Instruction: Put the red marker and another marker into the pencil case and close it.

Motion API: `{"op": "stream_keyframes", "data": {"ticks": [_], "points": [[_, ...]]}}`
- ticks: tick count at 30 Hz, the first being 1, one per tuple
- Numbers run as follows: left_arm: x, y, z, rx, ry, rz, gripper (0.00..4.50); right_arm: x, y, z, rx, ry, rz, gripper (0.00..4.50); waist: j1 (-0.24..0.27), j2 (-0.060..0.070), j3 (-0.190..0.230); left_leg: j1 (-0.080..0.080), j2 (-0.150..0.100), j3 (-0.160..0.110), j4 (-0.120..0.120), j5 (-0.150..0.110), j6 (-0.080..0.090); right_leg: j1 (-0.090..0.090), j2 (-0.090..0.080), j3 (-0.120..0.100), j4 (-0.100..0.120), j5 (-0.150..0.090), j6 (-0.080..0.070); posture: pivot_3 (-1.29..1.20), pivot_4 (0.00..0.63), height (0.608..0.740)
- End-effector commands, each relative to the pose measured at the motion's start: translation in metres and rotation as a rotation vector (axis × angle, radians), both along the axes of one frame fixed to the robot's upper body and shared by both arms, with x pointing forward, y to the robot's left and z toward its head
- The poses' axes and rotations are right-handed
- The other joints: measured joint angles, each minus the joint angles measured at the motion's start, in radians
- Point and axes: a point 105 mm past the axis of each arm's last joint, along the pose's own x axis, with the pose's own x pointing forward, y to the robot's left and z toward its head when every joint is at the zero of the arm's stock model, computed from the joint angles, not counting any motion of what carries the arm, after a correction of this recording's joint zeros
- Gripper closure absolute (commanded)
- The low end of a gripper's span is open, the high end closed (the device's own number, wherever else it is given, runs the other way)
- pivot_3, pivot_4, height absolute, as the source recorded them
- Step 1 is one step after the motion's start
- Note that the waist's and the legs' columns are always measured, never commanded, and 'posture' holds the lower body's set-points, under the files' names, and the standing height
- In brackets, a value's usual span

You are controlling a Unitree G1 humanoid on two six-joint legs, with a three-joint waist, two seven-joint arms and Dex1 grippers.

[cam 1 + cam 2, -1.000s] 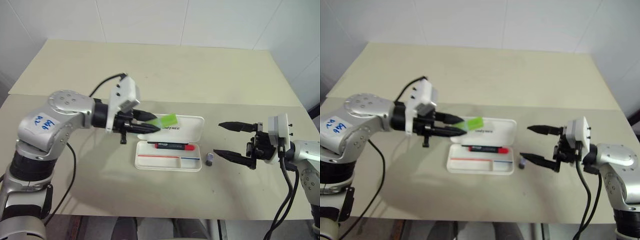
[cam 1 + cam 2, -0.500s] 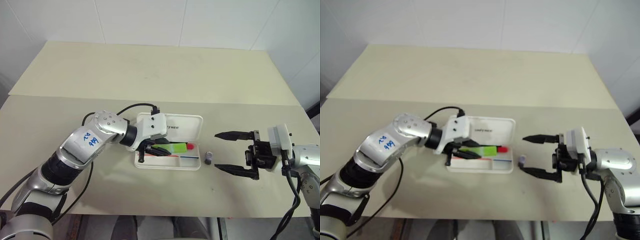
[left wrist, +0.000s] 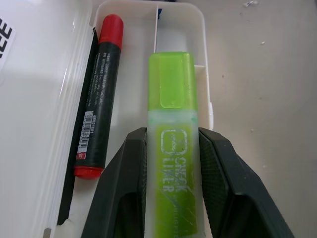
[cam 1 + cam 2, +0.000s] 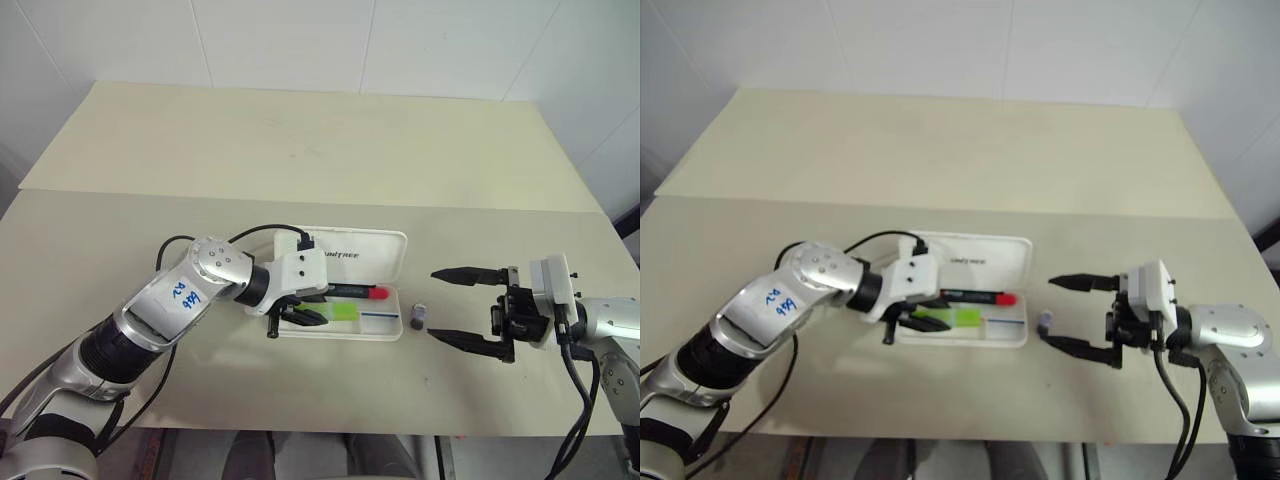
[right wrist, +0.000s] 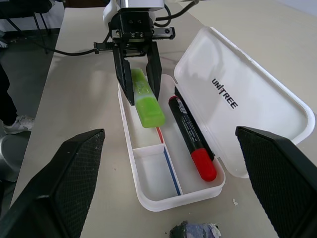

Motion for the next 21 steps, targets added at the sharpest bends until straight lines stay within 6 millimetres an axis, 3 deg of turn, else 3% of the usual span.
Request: {"op": "stream_keyframes", "data": {"ticks": [1, 8, 13, 18, 21], "points": [[-0.006, -0.005, 0.001, -0.004, -0.02, -0.033, 3.4, -0.002, 0.003, 0.006, -0.001, -0.039, 0.009, 0.0, 0.0, 0.0, 0.0, 0.0, 0.0, 0.0, 0.0, 0.0, 0.0, 0.0, 0.0, 0.0, 0.0, 0.0, 0.0, 0.0, 0.15, 0.74], [-0.01, -0.008, -0.004, 0.004, -0.01, -0.047, 3.4, 0.0, 0.002, 0.006, -0.008, -0.04, -0.007, 0.0, 0.0, 0.0, 0.0, 0.0, 0.0, 0.0, 0.0, 0.0, 0.0, 0.0, 0.0, 0.0, 0.0, 0.0, 0.0, 0.0, 0.15, 0.74], [-0.01, -0.007, -0.011, 0.035, -0.011, -0.044, 1.72, 0.001, 0.001, 0.006, -0.011, -0.041, -0.022, 0.0, 0.001, 0.0, 0.0, 0.0, 0.0, 0.0, 0.0, 0.0, 0.0, 0.0, 0.0, 0.0, 0.0, 0.0, 0.0, 0.0, 0.15, 0.74], [-0.005, -0.008, -0.004, 0.005, -0.024, -0.02, 0.11, 0.003, -0.002, 0.001, -0.027, -0.026, -0.041, 0.0, 0.001, 0.0, 0.0, 0.0, 0.0, 0.0, 0.001, 0.0, 0.0, 0.001, 0.0, 0.0, 0.0, 0.0, 0.0, 0.0, 0.15, 0.74], [-0.003, -0.008, 0.002, -0.052, -0.027, -0.008, 0.01, 0.006, -0.007, -0.005, -0.043, 0.0, -0.072, 0.0, 0.001, 0.0, 0.0, 0.0, 0.0, 0.0, 0.001, 0.0, 0.0, 0.001, 0.0, 0.0, 0.0, 0.0, 0.0, 0.0, 0.15, 0.74]]}}
